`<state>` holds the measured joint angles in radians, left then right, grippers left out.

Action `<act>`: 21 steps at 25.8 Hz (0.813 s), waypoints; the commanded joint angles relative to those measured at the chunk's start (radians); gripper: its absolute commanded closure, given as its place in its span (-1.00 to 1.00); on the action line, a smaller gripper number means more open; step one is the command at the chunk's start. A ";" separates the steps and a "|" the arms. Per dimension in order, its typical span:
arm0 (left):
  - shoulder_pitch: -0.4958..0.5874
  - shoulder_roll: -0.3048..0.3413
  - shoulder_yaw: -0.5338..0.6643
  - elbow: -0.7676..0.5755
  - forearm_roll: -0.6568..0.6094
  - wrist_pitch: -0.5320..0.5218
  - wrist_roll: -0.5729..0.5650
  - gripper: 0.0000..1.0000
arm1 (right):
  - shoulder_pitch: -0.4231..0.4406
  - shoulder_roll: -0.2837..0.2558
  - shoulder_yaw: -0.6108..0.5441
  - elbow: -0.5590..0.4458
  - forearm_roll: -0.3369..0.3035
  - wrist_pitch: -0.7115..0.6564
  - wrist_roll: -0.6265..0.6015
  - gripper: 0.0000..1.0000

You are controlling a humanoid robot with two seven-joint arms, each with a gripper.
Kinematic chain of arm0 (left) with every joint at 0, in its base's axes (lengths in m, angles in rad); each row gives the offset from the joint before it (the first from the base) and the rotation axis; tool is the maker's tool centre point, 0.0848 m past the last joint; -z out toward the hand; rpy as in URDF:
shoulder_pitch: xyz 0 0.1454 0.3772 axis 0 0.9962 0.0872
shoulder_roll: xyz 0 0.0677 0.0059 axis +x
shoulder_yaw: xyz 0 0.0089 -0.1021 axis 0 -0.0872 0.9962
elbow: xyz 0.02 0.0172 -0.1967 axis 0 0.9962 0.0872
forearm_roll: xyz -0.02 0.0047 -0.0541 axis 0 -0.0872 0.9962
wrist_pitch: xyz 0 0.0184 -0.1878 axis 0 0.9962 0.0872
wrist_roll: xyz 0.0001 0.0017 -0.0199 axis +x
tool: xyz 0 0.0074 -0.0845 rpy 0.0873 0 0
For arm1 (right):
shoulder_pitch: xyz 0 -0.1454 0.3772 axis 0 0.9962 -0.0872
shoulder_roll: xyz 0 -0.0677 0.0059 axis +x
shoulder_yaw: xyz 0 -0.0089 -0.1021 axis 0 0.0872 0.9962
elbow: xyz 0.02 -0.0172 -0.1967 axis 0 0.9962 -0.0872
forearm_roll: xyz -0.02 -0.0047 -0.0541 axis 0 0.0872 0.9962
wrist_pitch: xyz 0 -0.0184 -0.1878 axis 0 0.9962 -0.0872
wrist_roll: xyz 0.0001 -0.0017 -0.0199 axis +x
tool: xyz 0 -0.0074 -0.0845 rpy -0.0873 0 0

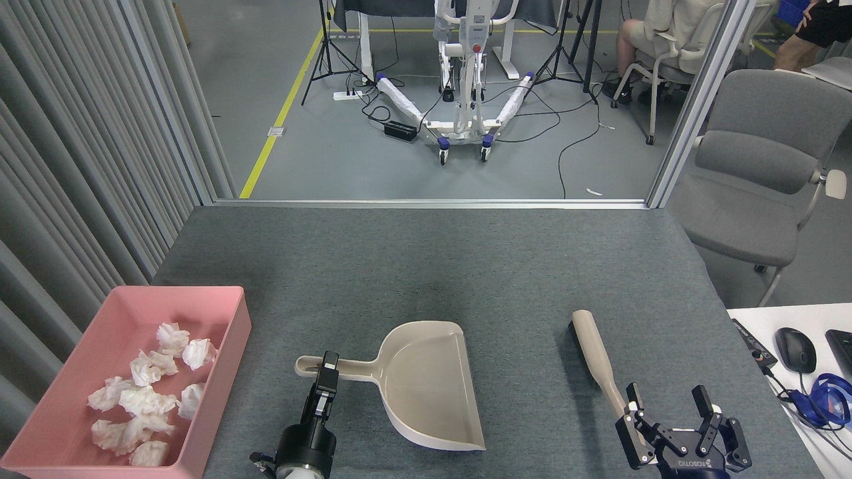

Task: Sweep and dump garbage into bin
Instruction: 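Release the dustpan and brush, opening both hands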

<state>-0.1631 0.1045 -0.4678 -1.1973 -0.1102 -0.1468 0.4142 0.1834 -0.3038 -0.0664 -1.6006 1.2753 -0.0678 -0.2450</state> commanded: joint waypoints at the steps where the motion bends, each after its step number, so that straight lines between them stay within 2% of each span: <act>1: -0.009 -0.006 0.002 0.028 -0.002 -0.005 -0.002 0.77 | 0.001 0.000 0.003 -0.013 0.004 0.033 0.007 -0.95; 3: -0.018 -0.005 0.003 0.036 -0.002 -0.007 -0.003 0.56 | 0.004 -0.006 0.014 -0.027 0.006 0.074 0.032 -0.95; 10: -0.019 0.000 0.003 0.041 0.006 0.007 0.000 0.49 | 0.031 -0.005 0.016 -0.085 0.015 0.097 0.072 -0.95; 11: -0.019 0.000 0.003 0.042 0.007 0.007 -0.002 0.25 | 0.031 -0.005 0.017 -0.085 0.021 0.099 0.073 -0.95; 12: -0.021 0.000 0.005 0.044 0.012 0.016 -0.003 -0.90 | 0.033 -0.005 0.017 -0.085 0.026 0.100 0.073 -0.96; 13: -0.024 0.000 0.005 0.053 0.012 0.026 -0.005 -0.99 | 0.033 -0.005 0.017 -0.085 0.030 0.102 0.073 -0.95; 21: -0.021 0.000 -0.002 0.059 0.010 -0.007 -0.011 -1.00 | 0.037 -0.008 0.016 -0.085 0.032 0.106 0.075 -0.95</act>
<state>-0.1865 0.1042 -0.4664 -1.1365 -0.1001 -0.1402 0.4059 0.2206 -0.3086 -0.0494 -1.6857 1.3063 0.0352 -0.1702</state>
